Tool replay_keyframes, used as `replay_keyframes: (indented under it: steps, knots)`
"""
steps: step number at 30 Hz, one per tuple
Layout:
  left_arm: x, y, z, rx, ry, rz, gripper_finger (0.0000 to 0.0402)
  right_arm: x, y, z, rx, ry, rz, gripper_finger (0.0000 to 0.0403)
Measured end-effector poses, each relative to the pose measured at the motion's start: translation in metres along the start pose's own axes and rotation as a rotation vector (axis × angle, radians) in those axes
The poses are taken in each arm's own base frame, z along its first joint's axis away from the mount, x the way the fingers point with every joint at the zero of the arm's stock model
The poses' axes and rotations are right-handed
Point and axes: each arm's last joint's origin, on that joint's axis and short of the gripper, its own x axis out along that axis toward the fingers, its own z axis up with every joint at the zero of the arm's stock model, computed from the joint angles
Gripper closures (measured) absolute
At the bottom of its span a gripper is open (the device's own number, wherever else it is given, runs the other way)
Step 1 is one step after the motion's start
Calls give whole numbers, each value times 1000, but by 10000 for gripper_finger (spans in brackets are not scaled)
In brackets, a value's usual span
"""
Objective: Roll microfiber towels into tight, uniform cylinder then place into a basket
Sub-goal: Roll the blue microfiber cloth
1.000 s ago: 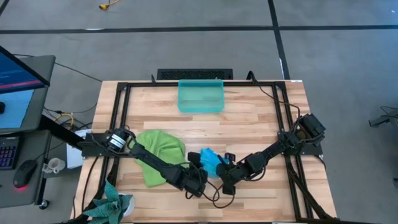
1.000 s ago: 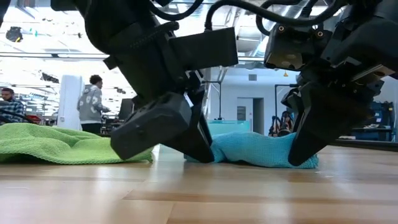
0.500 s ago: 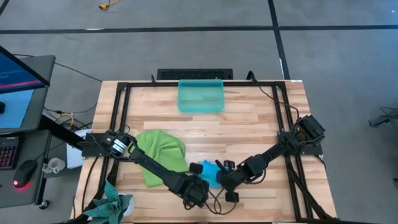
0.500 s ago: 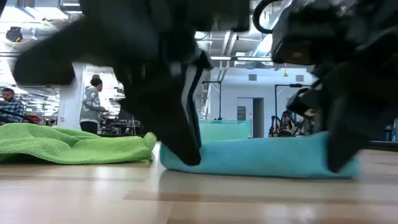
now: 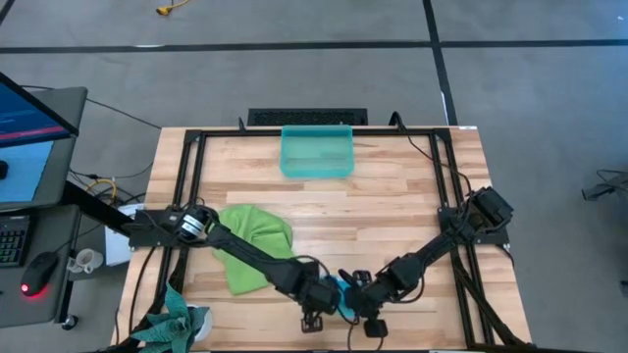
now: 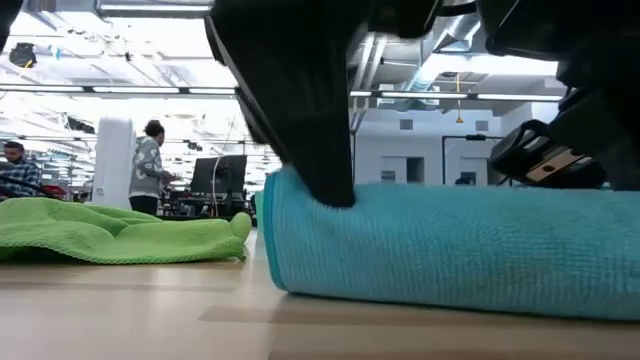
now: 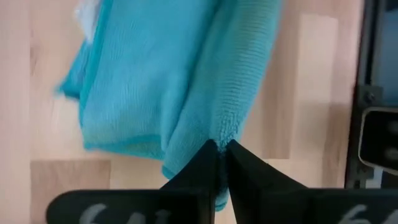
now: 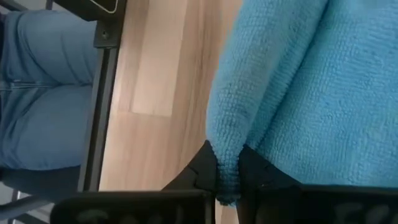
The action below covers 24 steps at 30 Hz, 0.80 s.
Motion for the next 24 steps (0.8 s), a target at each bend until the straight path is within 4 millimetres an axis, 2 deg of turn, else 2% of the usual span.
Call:
replay_keyframes:
  steps: [8,13,19,24]
  knots:
    - [13,39,10,-161,43,-27,384,1,-3,0,27,14,7,361]
    - [18,54,16,-212,37,-9,384,1,-3,0,27,13,3,359]
    - [20,57,18,-218,16,1,384,1,-5,0,34,9,-22,343]
    - [20,56,19,-184,-22,42,384,-1,-6,-2,65,30,-41,351]
